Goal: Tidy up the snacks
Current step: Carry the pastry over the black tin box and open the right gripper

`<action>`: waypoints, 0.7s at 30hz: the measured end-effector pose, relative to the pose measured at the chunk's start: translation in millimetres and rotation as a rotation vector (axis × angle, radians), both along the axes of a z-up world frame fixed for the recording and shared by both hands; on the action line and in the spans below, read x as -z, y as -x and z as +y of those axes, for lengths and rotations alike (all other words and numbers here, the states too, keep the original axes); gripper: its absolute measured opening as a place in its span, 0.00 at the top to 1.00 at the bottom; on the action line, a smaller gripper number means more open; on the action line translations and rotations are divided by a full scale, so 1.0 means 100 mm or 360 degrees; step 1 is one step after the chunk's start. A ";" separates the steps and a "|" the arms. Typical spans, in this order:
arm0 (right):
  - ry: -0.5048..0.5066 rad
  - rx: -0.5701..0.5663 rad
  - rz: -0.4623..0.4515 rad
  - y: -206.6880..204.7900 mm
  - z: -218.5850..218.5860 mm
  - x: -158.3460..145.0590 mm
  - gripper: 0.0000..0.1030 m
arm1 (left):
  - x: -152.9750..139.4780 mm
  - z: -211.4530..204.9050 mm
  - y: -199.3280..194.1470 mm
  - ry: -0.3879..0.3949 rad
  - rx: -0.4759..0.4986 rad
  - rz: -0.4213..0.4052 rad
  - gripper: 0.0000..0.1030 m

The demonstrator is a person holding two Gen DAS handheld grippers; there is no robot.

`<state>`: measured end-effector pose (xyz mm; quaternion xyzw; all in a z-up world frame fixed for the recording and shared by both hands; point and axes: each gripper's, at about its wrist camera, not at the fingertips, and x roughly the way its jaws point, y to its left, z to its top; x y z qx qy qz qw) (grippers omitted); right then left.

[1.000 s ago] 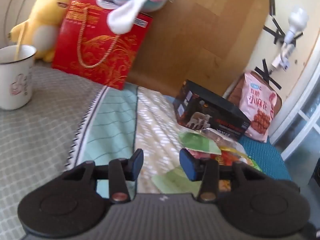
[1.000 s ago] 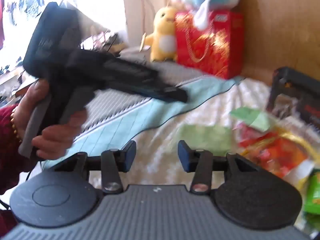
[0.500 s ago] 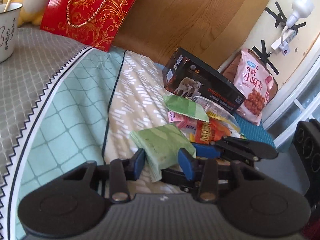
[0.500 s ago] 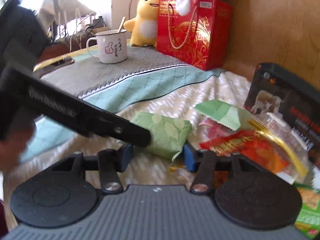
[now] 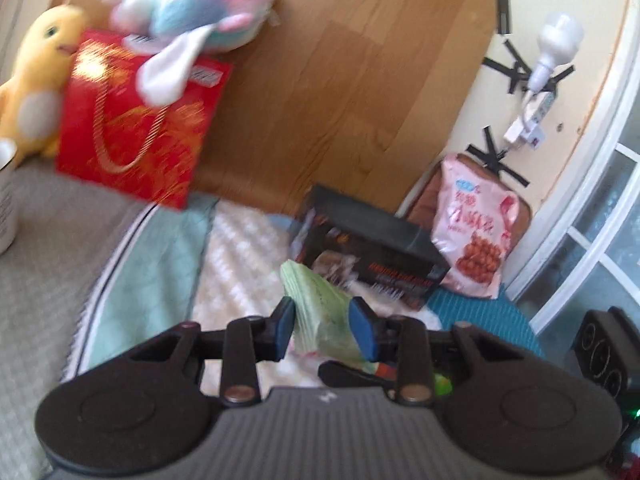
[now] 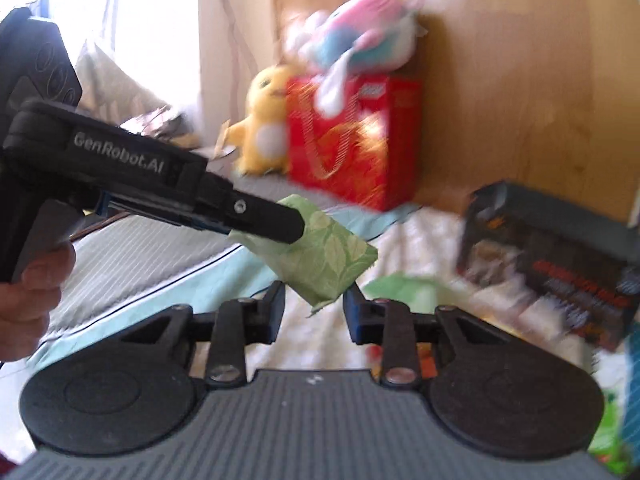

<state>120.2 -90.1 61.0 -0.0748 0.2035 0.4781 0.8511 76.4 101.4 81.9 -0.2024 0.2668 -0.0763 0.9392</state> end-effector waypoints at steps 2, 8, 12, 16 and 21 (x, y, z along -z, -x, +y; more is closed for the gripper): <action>0.0002 0.0077 -0.0023 -0.18 -0.06 -0.08 0.67 | -0.11 -0.13 -0.27 -0.0043 0.0078 -0.0060 0.71; -0.0011 0.0382 -0.0034 -0.73 -0.40 -0.13 0.67 | -0.22 -0.52 -1.12 -0.0056 0.0227 -0.0144 0.71; 0.0025 0.0510 -0.0078 -1.10 -0.45 -0.15 0.66 | -0.11 -0.62 -1.65 -0.0019 0.0222 -0.0083 0.68; 0.0066 0.0608 -0.0117 -1.22 -0.63 -0.10 0.66 | 0.04 -0.49 -1.77 -0.0006 0.0161 -0.0039 0.64; -0.0161 0.0603 0.0167 -1.13 -1.05 -0.05 0.66 | 0.18 -0.18 -1.47 0.0036 0.0126 -0.0034 0.63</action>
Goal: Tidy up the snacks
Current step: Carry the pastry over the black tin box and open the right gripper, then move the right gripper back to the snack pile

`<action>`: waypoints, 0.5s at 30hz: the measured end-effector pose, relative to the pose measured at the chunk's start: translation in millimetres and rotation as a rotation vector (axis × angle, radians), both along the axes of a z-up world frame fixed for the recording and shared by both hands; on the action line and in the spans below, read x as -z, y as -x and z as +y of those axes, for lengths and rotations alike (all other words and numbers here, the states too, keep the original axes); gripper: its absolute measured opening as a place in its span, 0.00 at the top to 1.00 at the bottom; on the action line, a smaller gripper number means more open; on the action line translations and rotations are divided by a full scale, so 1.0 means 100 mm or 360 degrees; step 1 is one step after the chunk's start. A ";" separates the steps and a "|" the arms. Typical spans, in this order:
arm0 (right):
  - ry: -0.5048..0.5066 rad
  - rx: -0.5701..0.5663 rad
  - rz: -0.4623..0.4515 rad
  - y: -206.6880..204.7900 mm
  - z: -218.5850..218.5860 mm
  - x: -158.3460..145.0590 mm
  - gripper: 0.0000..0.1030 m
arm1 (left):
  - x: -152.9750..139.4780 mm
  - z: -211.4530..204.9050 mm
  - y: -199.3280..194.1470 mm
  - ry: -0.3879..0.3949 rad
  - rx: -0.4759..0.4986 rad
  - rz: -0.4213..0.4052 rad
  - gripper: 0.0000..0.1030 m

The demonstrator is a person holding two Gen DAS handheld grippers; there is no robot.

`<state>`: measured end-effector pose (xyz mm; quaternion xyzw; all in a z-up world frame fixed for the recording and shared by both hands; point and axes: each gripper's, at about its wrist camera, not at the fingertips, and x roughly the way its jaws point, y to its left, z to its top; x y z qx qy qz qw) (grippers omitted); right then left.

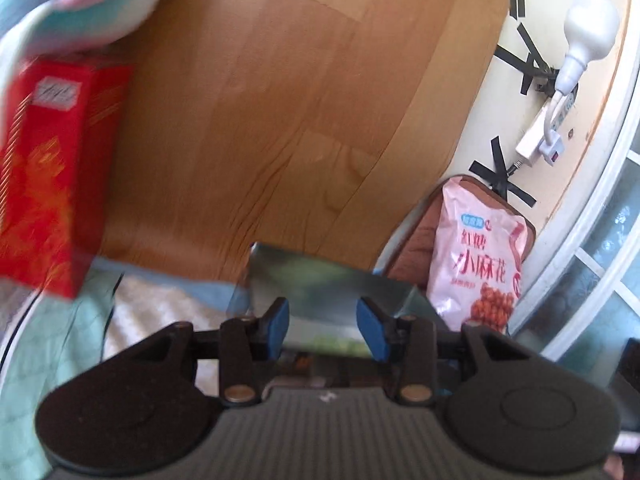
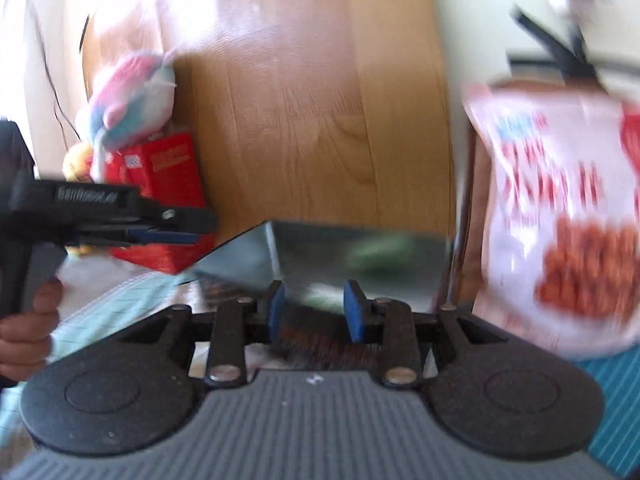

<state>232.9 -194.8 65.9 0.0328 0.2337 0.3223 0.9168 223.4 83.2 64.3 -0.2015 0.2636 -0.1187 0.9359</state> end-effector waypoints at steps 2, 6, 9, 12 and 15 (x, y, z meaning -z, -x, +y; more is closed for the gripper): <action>-0.0109 -0.0048 0.0158 0.02 -0.12 0.06 0.65 | 0.10 0.01 0.07 -0.0009 0.0010 0.0047 0.60; -0.0134 -0.0042 0.0422 -0.11 -0.06 0.27 0.46 | 0.39 -0.16 0.08 -0.0074 -0.0006 0.0216 0.47; -0.0190 -0.0132 0.0615 -0.21 0.08 0.43 0.40 | 0.55 -0.25 0.24 -0.0079 -0.0073 0.0236 0.50; -0.0253 -0.0236 0.0712 -0.16 0.26 0.50 0.37 | 0.52 -0.30 0.53 -0.0085 -0.0107 0.0219 0.52; -0.0216 -0.0334 0.0679 0.03 0.42 0.46 0.37 | 0.49 -0.19 0.88 0.0000 -0.0164 0.0211 0.53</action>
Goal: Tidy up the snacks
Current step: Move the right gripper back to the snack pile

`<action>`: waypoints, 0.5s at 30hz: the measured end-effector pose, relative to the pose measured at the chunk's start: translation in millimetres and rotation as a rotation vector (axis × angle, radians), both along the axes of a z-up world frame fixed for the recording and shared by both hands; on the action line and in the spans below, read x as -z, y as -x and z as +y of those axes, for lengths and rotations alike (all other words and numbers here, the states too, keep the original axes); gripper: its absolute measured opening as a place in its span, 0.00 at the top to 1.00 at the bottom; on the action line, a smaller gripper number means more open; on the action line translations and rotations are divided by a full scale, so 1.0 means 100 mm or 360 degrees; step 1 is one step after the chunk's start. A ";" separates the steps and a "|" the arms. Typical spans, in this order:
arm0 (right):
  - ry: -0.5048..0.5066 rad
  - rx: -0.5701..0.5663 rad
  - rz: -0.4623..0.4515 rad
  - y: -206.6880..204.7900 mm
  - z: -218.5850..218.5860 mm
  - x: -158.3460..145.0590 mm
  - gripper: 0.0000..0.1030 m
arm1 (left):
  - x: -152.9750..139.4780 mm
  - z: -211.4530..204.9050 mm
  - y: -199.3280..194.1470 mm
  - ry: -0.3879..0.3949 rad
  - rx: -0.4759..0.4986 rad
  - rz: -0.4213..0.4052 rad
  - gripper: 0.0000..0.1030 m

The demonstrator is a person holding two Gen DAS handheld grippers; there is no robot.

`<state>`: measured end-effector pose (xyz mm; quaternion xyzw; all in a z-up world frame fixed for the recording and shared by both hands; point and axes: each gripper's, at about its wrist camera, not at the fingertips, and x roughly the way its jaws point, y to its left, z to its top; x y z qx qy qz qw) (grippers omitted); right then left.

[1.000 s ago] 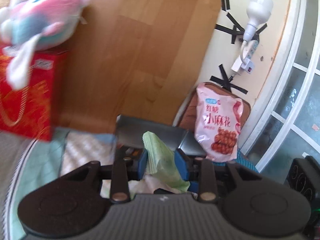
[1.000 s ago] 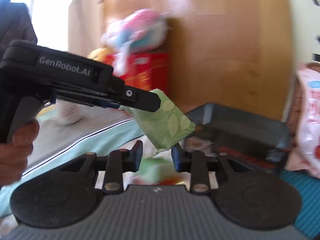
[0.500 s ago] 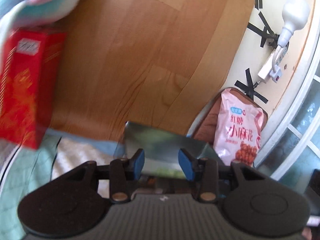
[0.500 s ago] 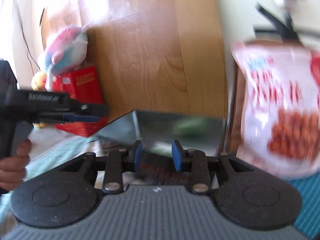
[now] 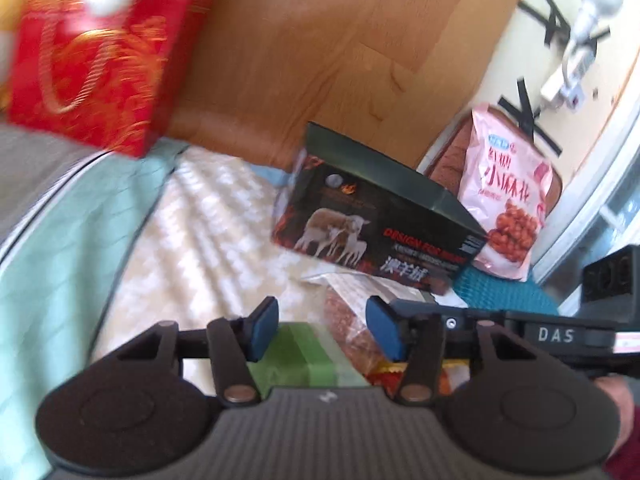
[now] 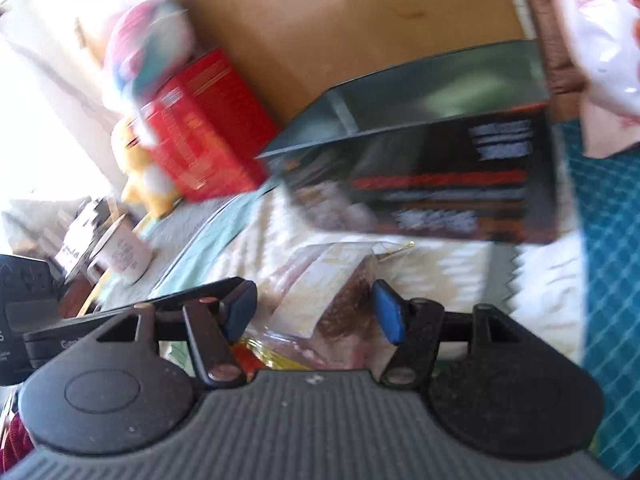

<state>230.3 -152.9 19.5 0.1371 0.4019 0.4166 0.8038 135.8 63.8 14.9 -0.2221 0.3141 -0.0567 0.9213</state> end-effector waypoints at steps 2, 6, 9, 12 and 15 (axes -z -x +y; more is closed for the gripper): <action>-0.0019 -0.0066 -0.0048 0.15 0.09 -0.04 0.37 | -0.02 0.07 0.20 0.0024 -0.0017 -0.0026 0.53; 0.0021 -0.0156 -0.0317 0.53 0.23 -0.22 0.47 | -0.09 0.13 0.37 0.0054 -0.0034 -0.0049 0.52; 0.0032 -0.0240 -0.0474 0.84 0.29 -0.38 0.60 | -0.15 0.15 0.48 0.0072 -0.0049 -0.0084 0.52; 0.0039 -0.0358 -0.0459 1.05 0.30 -0.38 0.56 | -0.15 0.24 0.58 0.0097 -0.0084 -0.0064 0.51; 0.0045 -0.0533 -0.0377 1.28 0.41 -0.27 0.56 | -0.13 0.31 0.67 0.0117 -0.0120 -0.0051 0.51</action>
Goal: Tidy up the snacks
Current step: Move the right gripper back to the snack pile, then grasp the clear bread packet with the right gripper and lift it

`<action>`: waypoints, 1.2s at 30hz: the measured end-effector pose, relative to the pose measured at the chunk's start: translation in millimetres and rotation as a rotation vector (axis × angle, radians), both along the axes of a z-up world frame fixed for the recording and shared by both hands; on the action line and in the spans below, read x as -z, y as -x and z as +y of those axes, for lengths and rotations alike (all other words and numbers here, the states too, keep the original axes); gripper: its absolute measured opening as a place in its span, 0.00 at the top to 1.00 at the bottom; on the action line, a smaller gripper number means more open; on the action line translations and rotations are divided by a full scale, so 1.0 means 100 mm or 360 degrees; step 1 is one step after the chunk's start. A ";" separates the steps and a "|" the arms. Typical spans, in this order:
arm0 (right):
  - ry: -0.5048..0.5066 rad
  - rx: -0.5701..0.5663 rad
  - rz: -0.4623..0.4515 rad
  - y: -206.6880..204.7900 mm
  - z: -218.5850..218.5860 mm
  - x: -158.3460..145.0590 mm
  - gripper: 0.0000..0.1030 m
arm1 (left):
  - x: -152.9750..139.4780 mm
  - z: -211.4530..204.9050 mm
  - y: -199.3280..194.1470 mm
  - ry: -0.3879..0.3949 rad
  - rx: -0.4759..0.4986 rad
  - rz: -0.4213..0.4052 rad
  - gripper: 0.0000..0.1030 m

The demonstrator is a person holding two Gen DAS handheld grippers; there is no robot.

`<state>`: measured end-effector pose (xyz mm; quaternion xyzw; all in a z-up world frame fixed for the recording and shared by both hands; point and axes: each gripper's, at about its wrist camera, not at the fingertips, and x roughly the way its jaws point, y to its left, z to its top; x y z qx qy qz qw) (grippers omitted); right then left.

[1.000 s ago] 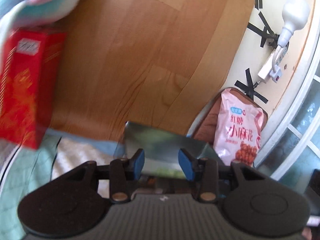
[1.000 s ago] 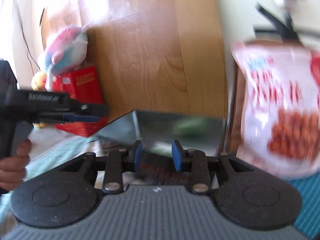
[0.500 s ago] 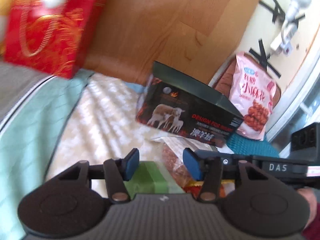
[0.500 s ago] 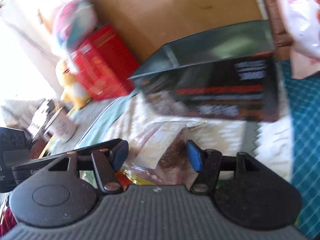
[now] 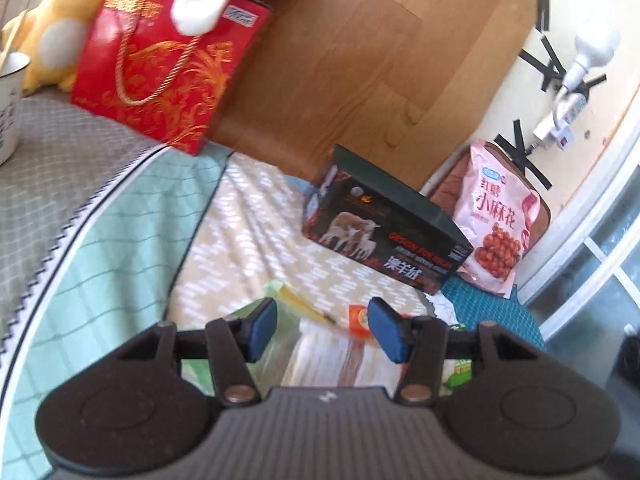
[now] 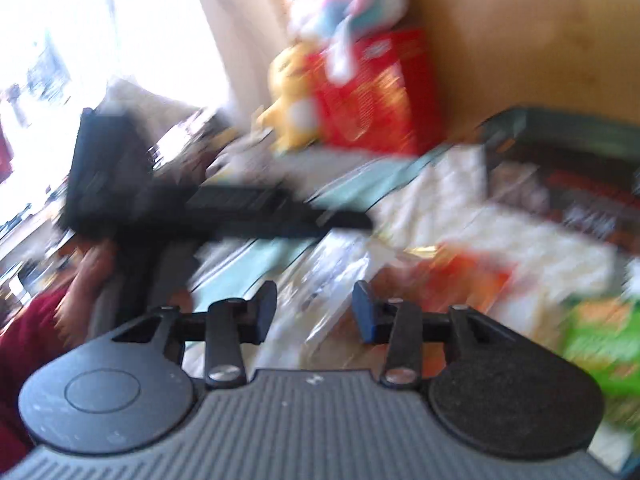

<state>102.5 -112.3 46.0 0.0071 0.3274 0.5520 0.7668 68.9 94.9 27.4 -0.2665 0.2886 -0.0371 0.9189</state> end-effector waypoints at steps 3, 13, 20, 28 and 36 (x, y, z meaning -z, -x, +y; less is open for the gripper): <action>0.0039 -0.0074 -0.0094 0.28 -0.01 0.00 0.56 | 0.00 0.13 0.15 0.0021 -0.0047 -0.0018 0.50; -0.0098 0.0406 -0.0179 -0.09 -0.56 -0.18 0.46 | 0.16 0.57 0.75 0.0277 -0.0055 -0.0013 0.49; -0.0102 0.0379 -0.0023 -0.39 -0.47 0.01 0.46 | 0.14 0.30 0.80 0.0256 0.0162 -0.0012 0.46; -0.0094 0.0209 0.0058 -0.42 0.00 0.08 0.45 | 0.18 0.02 0.78 0.0147 0.0227 0.0058 0.46; 0.0035 0.0024 -0.0064 0.07 -0.23 0.15 0.45 | 0.19 -0.03 0.57 0.0082 0.0186 0.0068 0.48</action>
